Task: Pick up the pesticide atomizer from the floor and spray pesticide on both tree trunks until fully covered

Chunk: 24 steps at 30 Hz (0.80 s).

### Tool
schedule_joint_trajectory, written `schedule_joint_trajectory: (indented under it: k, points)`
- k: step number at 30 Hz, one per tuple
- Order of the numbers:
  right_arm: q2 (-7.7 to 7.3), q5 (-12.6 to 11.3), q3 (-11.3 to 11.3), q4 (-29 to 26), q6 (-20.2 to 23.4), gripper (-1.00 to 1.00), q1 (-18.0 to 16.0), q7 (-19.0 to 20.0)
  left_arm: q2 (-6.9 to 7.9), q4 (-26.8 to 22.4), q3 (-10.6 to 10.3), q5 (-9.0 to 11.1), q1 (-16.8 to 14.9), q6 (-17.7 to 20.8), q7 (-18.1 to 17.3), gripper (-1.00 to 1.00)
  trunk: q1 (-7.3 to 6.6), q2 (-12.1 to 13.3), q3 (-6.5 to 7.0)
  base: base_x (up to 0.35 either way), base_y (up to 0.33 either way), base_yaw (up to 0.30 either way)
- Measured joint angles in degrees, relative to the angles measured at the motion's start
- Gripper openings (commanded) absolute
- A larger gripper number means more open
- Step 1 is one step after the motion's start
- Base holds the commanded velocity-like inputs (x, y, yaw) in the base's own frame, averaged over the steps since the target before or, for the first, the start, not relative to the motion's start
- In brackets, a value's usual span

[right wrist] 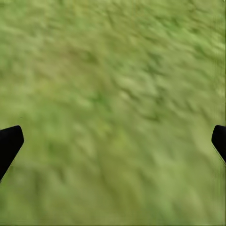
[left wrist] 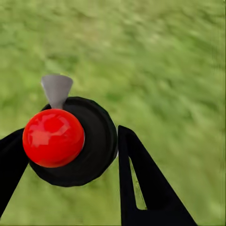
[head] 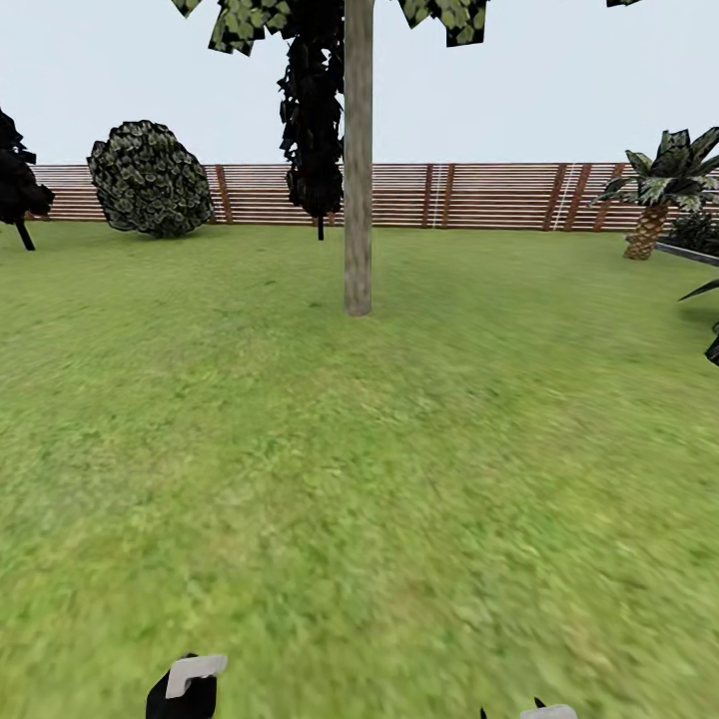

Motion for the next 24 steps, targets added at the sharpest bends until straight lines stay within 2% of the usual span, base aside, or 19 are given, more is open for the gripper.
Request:
schedule_joint_trajectory:
  k: [24]
  points:
    - [0.0,0.01,0.0,0.0,0.01,1.0,0.0,0.0,0.0,0.01,0.06,0.0,0.0,0.0,0.0,-1.0,0.0,0.0,0.0,0.338,0.0,0.0]
